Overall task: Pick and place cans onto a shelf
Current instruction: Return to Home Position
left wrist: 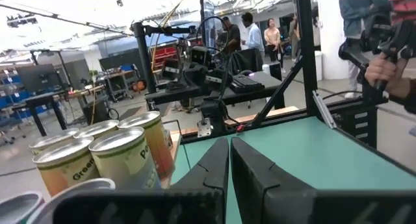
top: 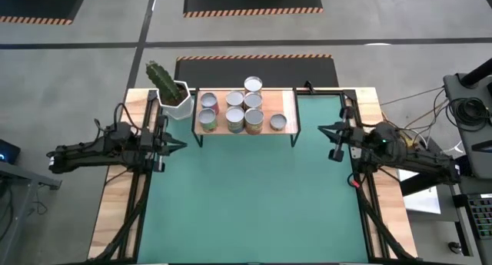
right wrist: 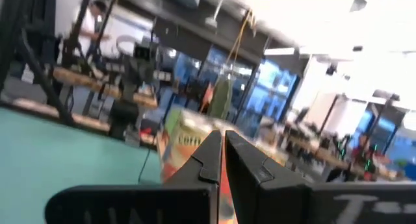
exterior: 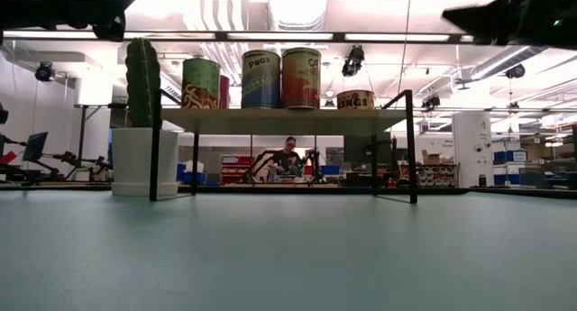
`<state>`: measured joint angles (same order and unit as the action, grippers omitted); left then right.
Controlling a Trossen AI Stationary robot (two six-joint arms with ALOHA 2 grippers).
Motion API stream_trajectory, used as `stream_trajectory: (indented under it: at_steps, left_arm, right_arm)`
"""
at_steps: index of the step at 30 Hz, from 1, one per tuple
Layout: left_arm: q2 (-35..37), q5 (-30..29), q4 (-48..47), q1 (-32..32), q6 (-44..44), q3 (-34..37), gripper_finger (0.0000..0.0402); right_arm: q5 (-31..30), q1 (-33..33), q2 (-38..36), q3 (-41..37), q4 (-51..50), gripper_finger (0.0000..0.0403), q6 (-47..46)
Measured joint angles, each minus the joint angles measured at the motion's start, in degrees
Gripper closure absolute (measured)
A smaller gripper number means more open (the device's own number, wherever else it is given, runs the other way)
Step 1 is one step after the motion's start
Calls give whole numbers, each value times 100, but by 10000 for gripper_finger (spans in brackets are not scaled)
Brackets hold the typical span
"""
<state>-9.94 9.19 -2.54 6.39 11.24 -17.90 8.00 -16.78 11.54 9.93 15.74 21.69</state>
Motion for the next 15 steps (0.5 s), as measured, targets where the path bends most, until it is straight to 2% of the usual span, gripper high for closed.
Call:
stream_trajectory:
  at_steps: [15]
  left_arm:
    - [555, 0, 326, 0, -576, 606, 402]
  right_arm:
    - [300, 0, -682, -474, -43, 394, -231]
